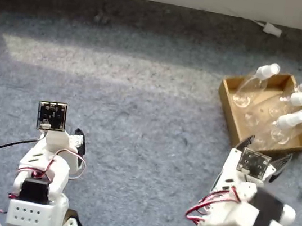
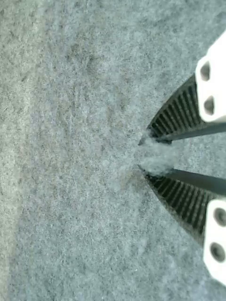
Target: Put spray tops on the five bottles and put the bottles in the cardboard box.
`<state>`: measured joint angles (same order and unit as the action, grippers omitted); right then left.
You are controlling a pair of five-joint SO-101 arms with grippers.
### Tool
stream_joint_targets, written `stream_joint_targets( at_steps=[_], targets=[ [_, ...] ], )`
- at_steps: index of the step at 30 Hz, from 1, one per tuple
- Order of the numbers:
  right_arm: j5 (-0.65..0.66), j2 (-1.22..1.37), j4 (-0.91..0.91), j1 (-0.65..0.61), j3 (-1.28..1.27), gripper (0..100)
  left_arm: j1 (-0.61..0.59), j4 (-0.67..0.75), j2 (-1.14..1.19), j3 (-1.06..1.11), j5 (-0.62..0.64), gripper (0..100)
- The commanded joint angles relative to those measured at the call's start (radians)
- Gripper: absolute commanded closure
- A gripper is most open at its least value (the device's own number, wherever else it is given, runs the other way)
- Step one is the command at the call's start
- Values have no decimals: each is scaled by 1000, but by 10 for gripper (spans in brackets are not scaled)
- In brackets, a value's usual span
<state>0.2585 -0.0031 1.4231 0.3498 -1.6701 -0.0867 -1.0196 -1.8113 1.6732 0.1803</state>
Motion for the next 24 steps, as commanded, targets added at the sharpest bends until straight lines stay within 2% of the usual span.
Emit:
stream_joint_targets(
  at_steps=[1,11,16,24],
  targets=[
    [15,-163,-54,-12,-79,670,-5,21,-12,21,-9,966],
    [12,-587,-504,-7,-88,670,-5,21,-12,21,-9,966],
    [11,-845,-891,-2,-82,670,-5,21,-12,21,-9,966],
    [9,-1210,-1411,-12,41,670,-12,21,-12,13,-8,968]
  ],
)
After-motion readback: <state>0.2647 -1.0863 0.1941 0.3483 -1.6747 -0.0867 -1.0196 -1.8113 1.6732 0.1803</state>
